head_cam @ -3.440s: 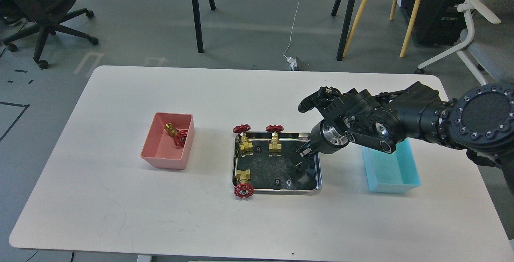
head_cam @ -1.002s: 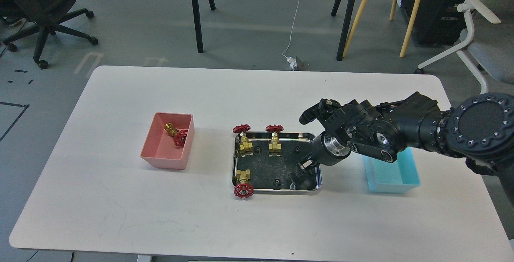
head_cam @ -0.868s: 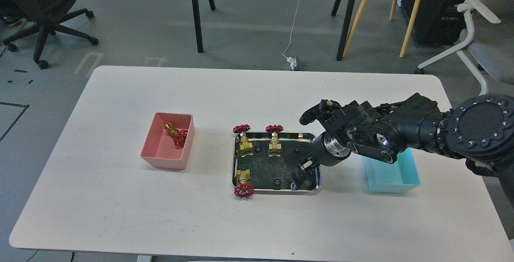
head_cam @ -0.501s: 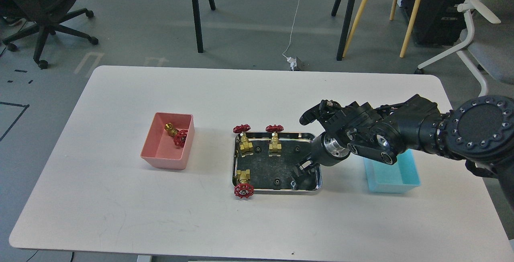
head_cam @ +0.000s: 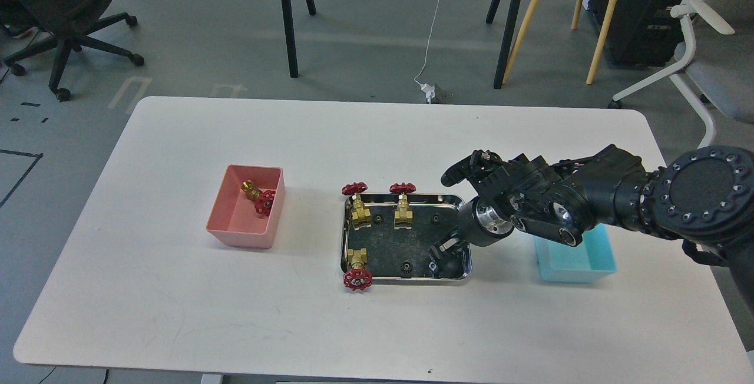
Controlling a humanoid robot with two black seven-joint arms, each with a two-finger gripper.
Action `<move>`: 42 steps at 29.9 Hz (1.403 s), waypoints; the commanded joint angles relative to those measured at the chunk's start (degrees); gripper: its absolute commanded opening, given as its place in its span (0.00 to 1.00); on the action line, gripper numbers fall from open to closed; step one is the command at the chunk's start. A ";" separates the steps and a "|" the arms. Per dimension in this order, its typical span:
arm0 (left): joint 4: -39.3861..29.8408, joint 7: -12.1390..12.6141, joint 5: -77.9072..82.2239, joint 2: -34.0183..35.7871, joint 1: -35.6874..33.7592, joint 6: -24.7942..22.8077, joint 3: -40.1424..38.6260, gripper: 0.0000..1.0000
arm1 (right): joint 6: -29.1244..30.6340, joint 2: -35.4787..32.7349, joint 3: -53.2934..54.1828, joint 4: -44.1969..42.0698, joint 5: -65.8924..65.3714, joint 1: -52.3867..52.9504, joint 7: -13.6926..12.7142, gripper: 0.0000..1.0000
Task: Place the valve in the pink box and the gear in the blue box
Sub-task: 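Close the right hand fingers around the gear, then lift the gear and carry it over the light-blue box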
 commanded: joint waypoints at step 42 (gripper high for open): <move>0.61 0.08 -1.80 0.61 0.17 0.18 0.79 0.98 | 1.66 0.00 8.34 -2.59 7.38 5.61 0.66 0.12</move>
